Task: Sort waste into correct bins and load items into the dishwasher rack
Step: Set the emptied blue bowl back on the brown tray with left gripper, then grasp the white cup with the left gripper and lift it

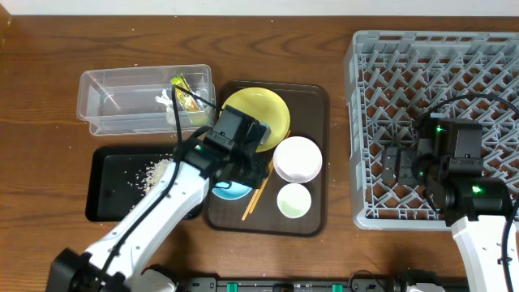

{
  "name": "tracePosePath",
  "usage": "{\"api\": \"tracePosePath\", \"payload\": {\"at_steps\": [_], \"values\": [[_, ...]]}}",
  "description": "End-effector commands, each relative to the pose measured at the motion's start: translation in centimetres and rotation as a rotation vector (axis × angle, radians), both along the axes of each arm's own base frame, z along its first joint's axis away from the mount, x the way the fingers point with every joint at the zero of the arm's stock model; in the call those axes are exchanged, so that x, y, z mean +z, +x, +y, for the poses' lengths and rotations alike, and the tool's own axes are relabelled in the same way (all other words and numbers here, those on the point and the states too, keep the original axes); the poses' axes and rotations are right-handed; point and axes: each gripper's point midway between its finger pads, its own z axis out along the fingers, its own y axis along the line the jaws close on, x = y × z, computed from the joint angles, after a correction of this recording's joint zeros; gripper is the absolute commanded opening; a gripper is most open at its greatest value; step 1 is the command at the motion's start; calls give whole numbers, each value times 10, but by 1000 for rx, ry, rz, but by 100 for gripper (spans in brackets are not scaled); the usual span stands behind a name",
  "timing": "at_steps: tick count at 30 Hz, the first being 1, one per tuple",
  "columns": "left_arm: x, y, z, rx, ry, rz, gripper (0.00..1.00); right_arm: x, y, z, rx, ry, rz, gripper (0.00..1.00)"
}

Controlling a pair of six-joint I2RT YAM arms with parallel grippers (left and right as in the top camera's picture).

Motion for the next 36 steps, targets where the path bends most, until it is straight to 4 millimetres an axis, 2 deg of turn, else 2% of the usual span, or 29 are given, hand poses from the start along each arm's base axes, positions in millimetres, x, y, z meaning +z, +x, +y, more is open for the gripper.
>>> {"api": "tracePosePath", "payload": {"at_steps": [1, 7, 12, 14, 15, 18, 20, 26, 29, 32, 34, 36], "values": [[7, -13, -21, -71, -45, 14, 49, 10, 3, 3, 6, 2, -26, 99], [-14, -38, -43, -170, -5, 75, 49, 10, 3, 3, 6, 2, -26, 99], [-44, -54, -52, -220, 54, 156, 48, 10, 3, 3, 6, 2, -26, 99], [-54, -56, -52, -224, 72, 181, 38, 10, 3, 3, 6, 2, -27, 99], [-58, -56, -52, -224, 78, 189, 30, 10, 3, 3, 6, 2, -26, 99], [-60, -55, -52, -220, 80, 192, 14, 9, 2, 3, 6, 2, -23, 99], [-57, -55, -52, -220, 76, 187, 8, 9, 2, 3, 6, 2, -23, 99], [-26, -47, -40, -178, 33, 134, 6, 14, 9, 3, 5, 1, -57, 99], [-1, -29, -27, -98, -21, 68, 6, 21, 18, 3, -5, 9, -103, 99], [25, 1, -8, 64, -105, 6, 6, 29, 27, 5, -54, 61, -150, 99], [43, 23, 0, 157, -211, -12, 6, 34, 31, 20, -5, 139, -170, 99], [59, 39, 0, 205, -352, 5, 6, 38, 31, 45, 99, 244, -175, 99]]}}
